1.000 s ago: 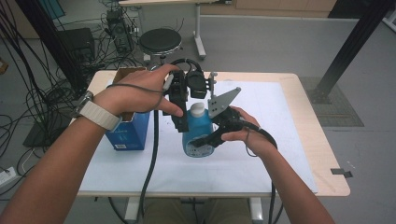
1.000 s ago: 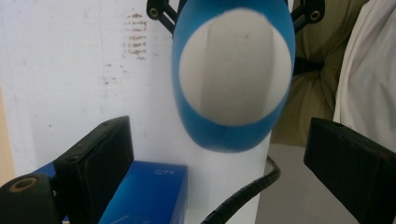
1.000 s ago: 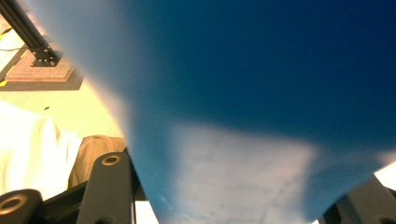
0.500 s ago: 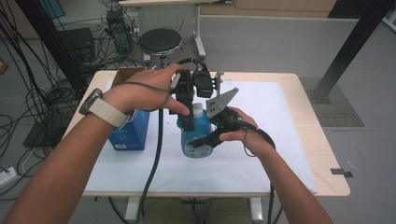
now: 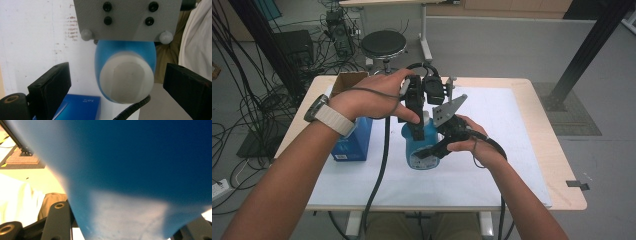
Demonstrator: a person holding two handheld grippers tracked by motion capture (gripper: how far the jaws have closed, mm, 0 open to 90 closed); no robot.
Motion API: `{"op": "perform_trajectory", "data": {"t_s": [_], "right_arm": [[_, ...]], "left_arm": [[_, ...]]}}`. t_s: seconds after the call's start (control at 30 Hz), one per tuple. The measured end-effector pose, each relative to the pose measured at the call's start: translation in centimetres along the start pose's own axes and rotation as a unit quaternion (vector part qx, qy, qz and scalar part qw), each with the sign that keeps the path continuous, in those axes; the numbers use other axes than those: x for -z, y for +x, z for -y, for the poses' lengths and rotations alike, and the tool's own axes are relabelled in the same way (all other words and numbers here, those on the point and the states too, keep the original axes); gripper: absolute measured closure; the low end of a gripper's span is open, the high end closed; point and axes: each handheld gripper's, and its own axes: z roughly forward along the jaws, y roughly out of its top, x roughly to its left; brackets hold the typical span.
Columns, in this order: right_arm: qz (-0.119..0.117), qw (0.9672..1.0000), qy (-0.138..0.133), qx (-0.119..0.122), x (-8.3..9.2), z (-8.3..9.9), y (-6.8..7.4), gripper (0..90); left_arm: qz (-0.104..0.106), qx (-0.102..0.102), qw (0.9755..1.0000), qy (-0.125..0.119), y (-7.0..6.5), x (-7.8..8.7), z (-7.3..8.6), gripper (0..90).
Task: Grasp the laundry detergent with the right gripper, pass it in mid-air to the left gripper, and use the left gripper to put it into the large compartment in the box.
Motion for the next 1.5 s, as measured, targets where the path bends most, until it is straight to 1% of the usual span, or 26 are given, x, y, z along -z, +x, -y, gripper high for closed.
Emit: {"op": "perform_trajectory", "data": {"t_s": [0.87,1.0,1.4,1.5], "right_arm": [[-0.002,1.0,0.001,-0.001,0.06,0.34,-0.07,43.2],[-0.004,1.0,0.0,-0.002,0.1,0.42,-0.08,43.2],[-0.004,1.0,0.001,-0.005,0.06,0.45,-0.09,43.2],[-0.003,1.0,-0.001,-0.002,0.09,0.45,-0.11,43.2]], "left_arm": [[0.002,-0.002,1.0,0.002,0.03,-0.26,-0.19,8.6],[0.002,0.001,1.0,-0.001,0.04,-0.29,-0.12,8.6],[0.003,0.0,1.0,-0.003,0.09,-0.32,-0.06,8.6],[0.002,0.001,1.0,-0.004,0.1,-0.35,-0.04,8.6]]}}
